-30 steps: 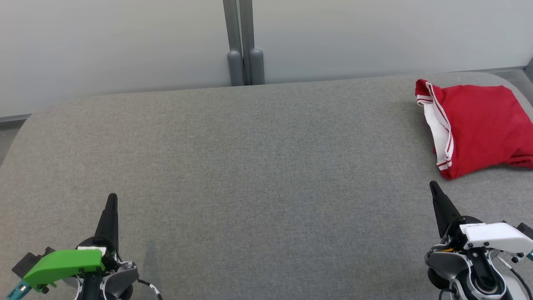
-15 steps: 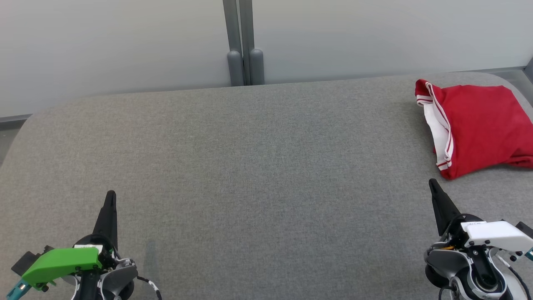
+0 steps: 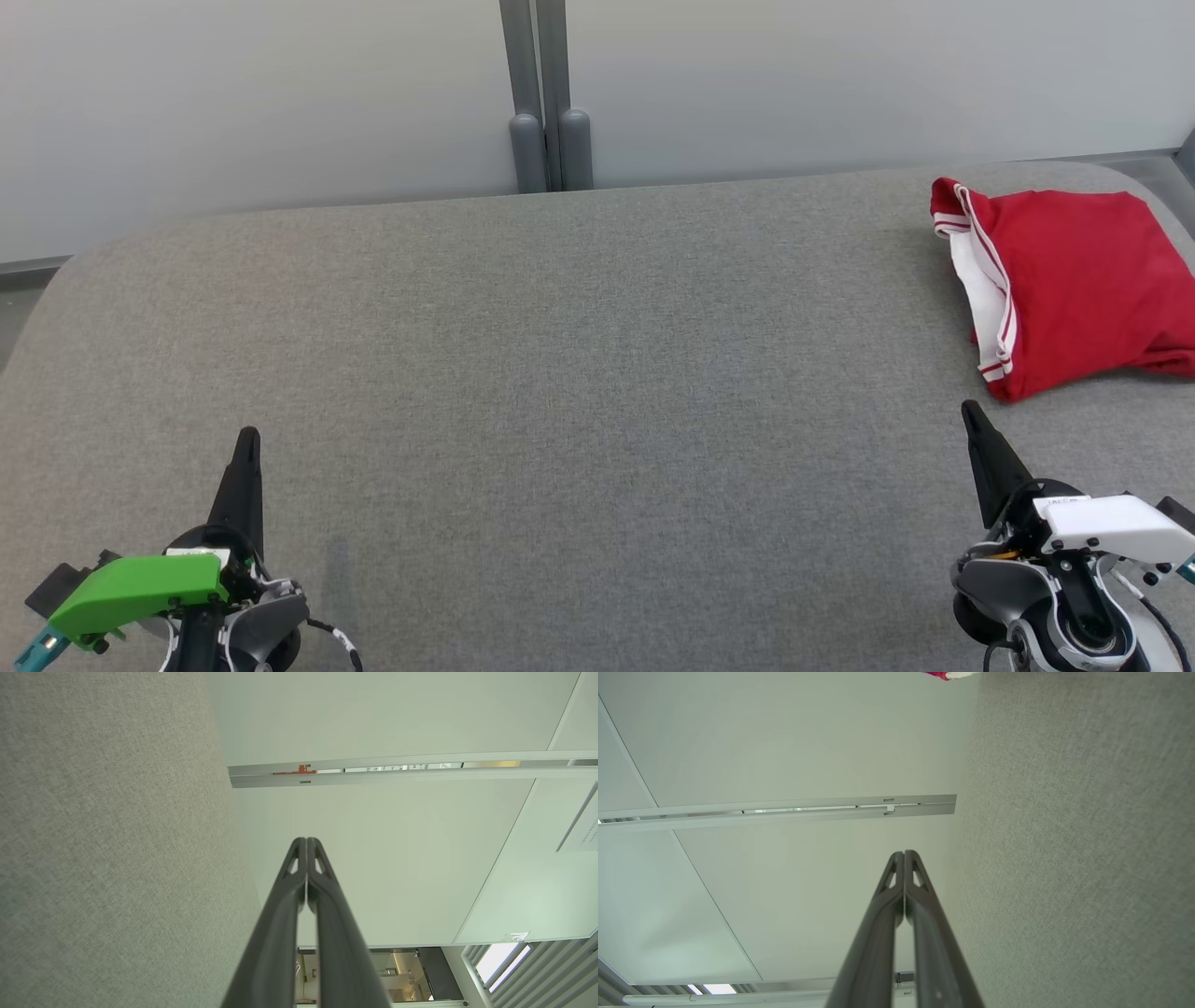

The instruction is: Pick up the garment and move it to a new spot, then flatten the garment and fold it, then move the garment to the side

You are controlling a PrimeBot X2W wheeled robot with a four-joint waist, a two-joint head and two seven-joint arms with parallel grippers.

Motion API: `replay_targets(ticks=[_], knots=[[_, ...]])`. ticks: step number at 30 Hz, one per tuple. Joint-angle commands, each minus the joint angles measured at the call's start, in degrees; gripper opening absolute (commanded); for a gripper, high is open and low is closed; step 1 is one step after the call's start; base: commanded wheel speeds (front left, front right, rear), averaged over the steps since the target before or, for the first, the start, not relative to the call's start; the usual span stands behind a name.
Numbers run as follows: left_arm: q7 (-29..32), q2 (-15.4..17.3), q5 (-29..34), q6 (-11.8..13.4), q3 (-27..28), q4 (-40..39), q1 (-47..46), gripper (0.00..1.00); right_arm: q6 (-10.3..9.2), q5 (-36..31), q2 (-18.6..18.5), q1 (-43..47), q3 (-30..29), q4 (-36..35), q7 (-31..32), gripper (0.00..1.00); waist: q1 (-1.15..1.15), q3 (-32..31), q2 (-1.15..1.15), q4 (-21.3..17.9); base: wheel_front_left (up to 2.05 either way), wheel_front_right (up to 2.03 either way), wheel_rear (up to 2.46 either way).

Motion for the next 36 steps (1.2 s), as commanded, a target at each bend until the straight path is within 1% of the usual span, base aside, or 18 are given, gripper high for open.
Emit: replay_targets(ticks=[1, 36], knots=[[0.23, 0.35, 0.06, -0.28, 0.18, 0.09, -0.71, 0.0, 0.0, 0.38, -0.26, -0.31, 0.07, 0.11, 0.19, 0.0, 0.0, 0.0, 0.0, 0.0, 0.0, 0.0, 0.0], [0.29, 0.29, 0.13, -0.28, 0.22, 0.08, -0.71, 0.0, 0.0, 0.39, -0.25, -0.31, 0.07, 0.1, 0.18, 0.0, 0.0, 0.0, 0.0, 0.0, 0.0, 0.0, 0.0]])
